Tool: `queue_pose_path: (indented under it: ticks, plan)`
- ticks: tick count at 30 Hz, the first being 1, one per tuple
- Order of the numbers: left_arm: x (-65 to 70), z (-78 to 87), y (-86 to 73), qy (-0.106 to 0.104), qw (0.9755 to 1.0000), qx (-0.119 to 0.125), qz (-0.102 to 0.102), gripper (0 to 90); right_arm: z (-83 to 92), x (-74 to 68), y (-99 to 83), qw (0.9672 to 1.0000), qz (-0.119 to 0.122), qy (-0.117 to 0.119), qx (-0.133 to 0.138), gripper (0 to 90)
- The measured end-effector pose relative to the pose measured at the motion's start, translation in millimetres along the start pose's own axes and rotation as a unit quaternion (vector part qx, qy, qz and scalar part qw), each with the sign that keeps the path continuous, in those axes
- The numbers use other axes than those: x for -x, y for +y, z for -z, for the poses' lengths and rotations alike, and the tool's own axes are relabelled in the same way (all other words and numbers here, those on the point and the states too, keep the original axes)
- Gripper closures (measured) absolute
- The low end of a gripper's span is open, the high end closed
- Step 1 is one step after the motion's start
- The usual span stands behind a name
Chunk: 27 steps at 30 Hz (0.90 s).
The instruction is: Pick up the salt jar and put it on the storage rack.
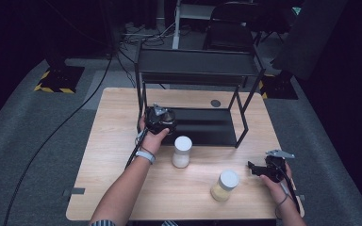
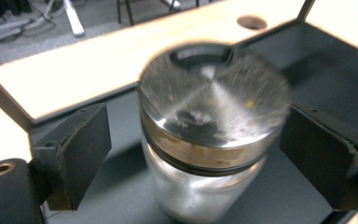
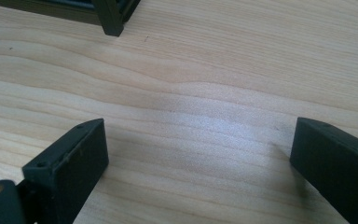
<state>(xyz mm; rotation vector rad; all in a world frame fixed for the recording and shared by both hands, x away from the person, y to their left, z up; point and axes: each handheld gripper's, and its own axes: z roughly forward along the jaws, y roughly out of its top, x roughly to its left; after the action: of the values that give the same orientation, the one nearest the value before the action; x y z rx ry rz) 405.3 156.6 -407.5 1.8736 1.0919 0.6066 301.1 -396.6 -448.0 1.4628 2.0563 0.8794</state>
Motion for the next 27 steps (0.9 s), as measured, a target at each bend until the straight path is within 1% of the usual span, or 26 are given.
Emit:
queue_pose_path:
  ticks: [2, 4, 6, 9, 10, 11, 12, 13, 14, 15, 16, 17, 18, 19, 20, 21, 22, 23, 27]
  plan:
    - [1.1, 10.0, 0.5, -0.006, 0.9999, 0.015, 0.001, 9.0, 0.1, 0.2, -0.1, 1.0, 0.0, 0.001, 0.0, 3.7]
    - [4.7, 20.7, 2.2, -0.005, 0.9996, 0.029, -0.004, 7.8, 0.0, 0.2, -0.1, 1.0, 0.0, 0.001, 0.0, 3.6]
    - [5.6, 31.9, 3.6, -0.014, 0.999, 0.042, 0.0, 7.2, 0.0, 0.4, 0.0, 1.0, 0.001, 0.001, 0.0, 3.6]
    - [9.2, 51.5, 5.6, -0.019, 0.998, 0.059, -0.01, 7.2, 0.0, 0.5, 0.0, 1.0, 0.001, 0.001, 0.0, 3.6]
    - [10.5, 58.6, 5.5, -0.021, 0.9977, 0.064, -0.013, 7.2, 0.0, 0.5, 0.0, 1.0, 0.001, 0.001, 0.0, 3.6]
    - [12.0, 71.8, 3.5, -0.022, 0.997, 0.072, -0.017, 7.1, 0.0, 0.5, 0.0, 1.0, 0.001, 0.001, 0.0, 3.6]
    - [12.7, 79.2, 1.4, -0.022, 0.9966, 0.077, -0.017, 7.1, 0.0, 0.4, 0.1, 1.0, 0.001, 0.001, 0.0, 3.3]
    - [13.3, 87.6, -0.3, -0.021, 0.9965, 0.078, -0.02, 7.1, 0.0, 0.2, 0.4, 1.0, 0.002, 0.001, -0.001, 2.4]
    - [13.3, 87.6, -0.3, -0.021, 0.9965, 0.078, -0.02, 7.1, -0.2, 0.0, 0.6, 1.0, 0.005, 0.002, -0.002, 2.3]
    - [13.8, 95.5, -3.1, -0.018, 0.9963, 0.081, -0.023, 7.1, 0.0, -0.1, 0.3, 1.0, 0.006, 0.003, -0.001, 2.2]
    - [13.9, 111.1, -9.4, -0.012, 0.9961, 0.083, -0.028, 7.1, 0.2, 0.1, 0.2, 1.0, 0.008, 0.005, -0.002, 1.8]
    - [12.9, 118.2, -13.4, -0.01, 0.9961, 0.083, -0.027, 7.1, 0.2, 0.5, 0.6, 0.9999, 0.01, 0.007, -0.003, 1.3]
    - [12.9, 118.2, -13.4, -0.01, 0.9961, 0.083, -0.027, 7.1, 0.2, 0.5, 0.6, 0.9999, 0.01, 0.007, -0.003, 1.3]
    - [11.0, 130.7, -21.1, -0.007, 0.9966, 0.079, -0.026, 7.1, 0.0, 0.8, 0.9, 0.9999, 0.011, 0.008, -0.004, 0.9]
    - [9.7, 136.2, -24.9, -0.005, 0.9968, 0.075, -0.026, 7.1, 0.0, 0.7, 0.9, 0.9999, 0.011, 0.008, -0.004, 0.8]
    - [9.7, 136.2, -24.9, -0.005, 0.9968, 0.075, -0.026, 7.1, -0.2, 0.7, 1.1, 0.9999, 0.011, 0.008, -0.004, 0.5]
    - [7.2, 145.5, -33.6, 0.0, 0.9973, 0.071, -0.021, 7.1, -0.4, 0.4, 1.6, 0.9999, 0.01, 0.008, -0.005, 0.4]
    - [7.2, 145.5, -33.6, 0.0, 0.9973, 0.071, -0.021, 7.1, -0.5, 0.3, 1.7, 0.9999, 0.011, 0.008, -0.005, 0.4]
    - [3.4, 158.6, -49.5, 0.008, 0.9978, 0.065, -0.009, 7.1, -0.4, 0.1, 1.6, 0.9999, 0.01, 0.008, -0.005, 0.4]
